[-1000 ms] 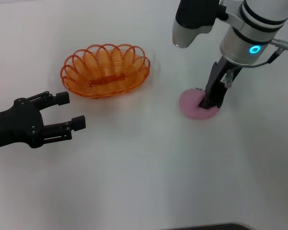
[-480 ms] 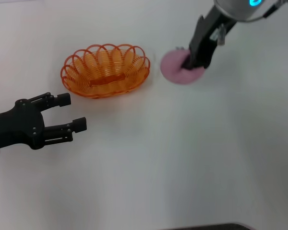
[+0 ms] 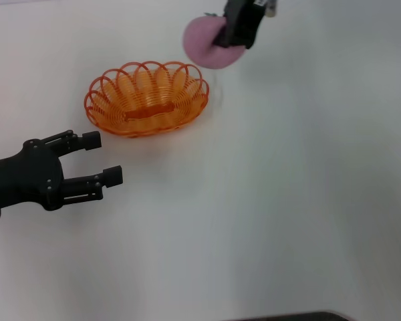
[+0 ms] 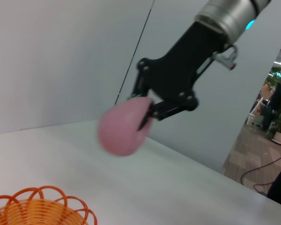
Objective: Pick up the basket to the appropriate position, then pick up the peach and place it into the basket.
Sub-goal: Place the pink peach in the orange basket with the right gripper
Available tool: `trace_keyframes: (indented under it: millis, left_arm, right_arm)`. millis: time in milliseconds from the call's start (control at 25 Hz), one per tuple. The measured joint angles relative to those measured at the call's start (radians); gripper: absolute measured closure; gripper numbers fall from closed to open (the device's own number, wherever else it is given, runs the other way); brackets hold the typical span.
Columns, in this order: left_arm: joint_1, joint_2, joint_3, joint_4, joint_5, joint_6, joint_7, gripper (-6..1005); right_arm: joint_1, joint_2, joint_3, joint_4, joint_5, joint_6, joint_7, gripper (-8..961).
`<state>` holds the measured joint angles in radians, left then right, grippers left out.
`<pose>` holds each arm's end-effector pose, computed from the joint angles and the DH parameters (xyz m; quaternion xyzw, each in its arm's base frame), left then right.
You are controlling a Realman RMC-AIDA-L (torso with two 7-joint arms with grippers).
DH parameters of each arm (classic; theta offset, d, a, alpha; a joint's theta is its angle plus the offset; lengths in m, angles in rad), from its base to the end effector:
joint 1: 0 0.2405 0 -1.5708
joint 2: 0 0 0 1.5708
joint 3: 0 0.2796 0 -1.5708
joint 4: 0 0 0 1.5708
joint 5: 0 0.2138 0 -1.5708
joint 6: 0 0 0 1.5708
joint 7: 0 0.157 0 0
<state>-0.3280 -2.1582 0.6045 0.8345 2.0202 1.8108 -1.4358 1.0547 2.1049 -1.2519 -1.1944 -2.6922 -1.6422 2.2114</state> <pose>-0.2965 0.2721 -0.0132 -0.9166 -0.2578 -0.2912 0.0921 0.0693 0.4281 -0.0253 -0.9664 0.0511 -0.2091 0.1403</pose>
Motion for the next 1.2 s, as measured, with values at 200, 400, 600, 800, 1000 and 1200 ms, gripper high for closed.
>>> trace_keyframes:
  millis: [200, 400, 600, 800, 1000, 1200]
  left_arm:
    - [-0.007, 0.0, 0.003, -0.003, 0.0, 0.0, 0.0, 113]
    - [-0.01, 0.0, 0.02, -0.008, 0.0, -0.009, 0.0, 113]
    - [-0.011, -0.002, 0.028, -0.022, 0.0, -0.014, 0.006, 113]
    - [-0.016, -0.001, 0.033, -0.037, 0.0, -0.027, 0.009, 113]
    - [-0.018, -0.002, 0.037, -0.037, 0.0, -0.027, 0.009, 113]
    - [-0.019, -0.002, 0.038, -0.037, 0.0, -0.027, 0.009, 113]
  right_arm:
    - [0.034, -0.003, -0.06, 0.157, 0.066, 0.168, -0.003, 898]
    - [0.071, -0.004, -0.121, 0.302, 0.129, 0.31, -0.014, 898]
    - [0.093, -0.001, -0.186, 0.404, 0.178, 0.426, -0.025, 897]
    - [0.096, -0.001, -0.233, 0.468, 0.232, 0.5, -0.041, 897]
    - [0.095, 0.0, -0.242, 0.483, 0.253, 0.519, -0.049, 898]
    - [0.089, 0.001, -0.249, 0.486, 0.26, 0.521, -0.05, 894]
